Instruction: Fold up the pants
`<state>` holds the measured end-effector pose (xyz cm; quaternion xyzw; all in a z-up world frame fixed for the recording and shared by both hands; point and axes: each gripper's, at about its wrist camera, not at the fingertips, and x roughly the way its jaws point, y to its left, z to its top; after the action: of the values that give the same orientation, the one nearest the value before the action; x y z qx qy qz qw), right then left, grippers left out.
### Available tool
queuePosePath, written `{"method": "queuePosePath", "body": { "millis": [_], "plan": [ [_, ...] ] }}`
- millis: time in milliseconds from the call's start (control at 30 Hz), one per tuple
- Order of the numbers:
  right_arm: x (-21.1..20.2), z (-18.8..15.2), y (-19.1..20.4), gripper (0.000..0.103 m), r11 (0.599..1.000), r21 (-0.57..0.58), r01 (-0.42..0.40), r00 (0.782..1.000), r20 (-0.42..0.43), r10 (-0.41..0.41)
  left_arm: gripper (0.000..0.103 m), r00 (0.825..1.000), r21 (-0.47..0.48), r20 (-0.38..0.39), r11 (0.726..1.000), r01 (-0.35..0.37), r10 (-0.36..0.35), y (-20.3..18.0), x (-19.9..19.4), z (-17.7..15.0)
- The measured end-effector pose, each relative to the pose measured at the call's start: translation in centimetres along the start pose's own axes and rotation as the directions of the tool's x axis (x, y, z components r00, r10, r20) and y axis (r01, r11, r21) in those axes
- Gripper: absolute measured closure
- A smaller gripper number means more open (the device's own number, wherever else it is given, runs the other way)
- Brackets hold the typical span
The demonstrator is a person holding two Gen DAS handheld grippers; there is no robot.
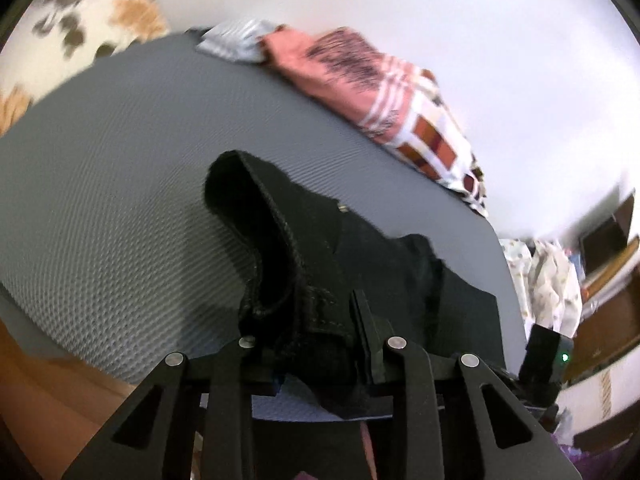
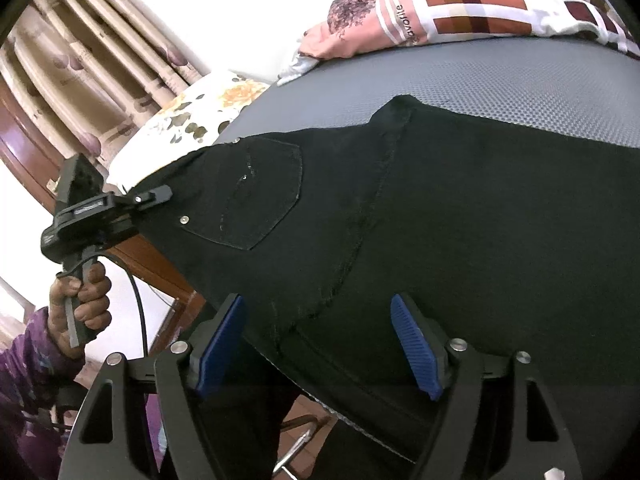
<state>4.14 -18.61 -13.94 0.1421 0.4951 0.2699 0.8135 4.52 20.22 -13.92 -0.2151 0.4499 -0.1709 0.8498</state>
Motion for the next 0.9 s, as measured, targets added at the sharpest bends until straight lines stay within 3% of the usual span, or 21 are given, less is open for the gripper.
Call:
{"method": "queuePosePath", "body": {
  "millis": [267,467,667,800,900],
  "plan": [
    [-2.9,0.6,-2.6,0.030,0.995,0.099,-0.008,0.997,0.082,0.000,0.075,0.996,0.131,0.030,0.988,0.077,-0.082,-7.9,-1.0,0.8],
    [-6.9,0.2,-5.7,0.030,0.988,0.152,0.020,0.987,0.152,-0.043,0.075,0.978,0.257,-0.016,0.945,0.204,-0.207,-16.4,0.7,0.4],
    [-11.7,-1.2,-9.7,0.030,0.972,0.236,0.006,0.977,0.206,-0.056,0.075,0.930,0.358,-0.185,0.860,0.364,-0.317,-24.9,6.6,-2.1],
    [-14.3,-2.9,-12.5,0.028,0.953,0.302,-0.018,0.973,0.226,-0.054,0.075,0.894,0.400,-0.325,0.812,0.425,-0.308,-28.3,13.1,-5.0],
    [-15.6,-4.4,-14.2,0.028,0.933,0.354,-0.059,0.968,0.249,-0.033,0.075,0.880,0.433,-0.388,0.788,0.437,-0.275,-29.7,16.4,-7.0]
  ]
}}
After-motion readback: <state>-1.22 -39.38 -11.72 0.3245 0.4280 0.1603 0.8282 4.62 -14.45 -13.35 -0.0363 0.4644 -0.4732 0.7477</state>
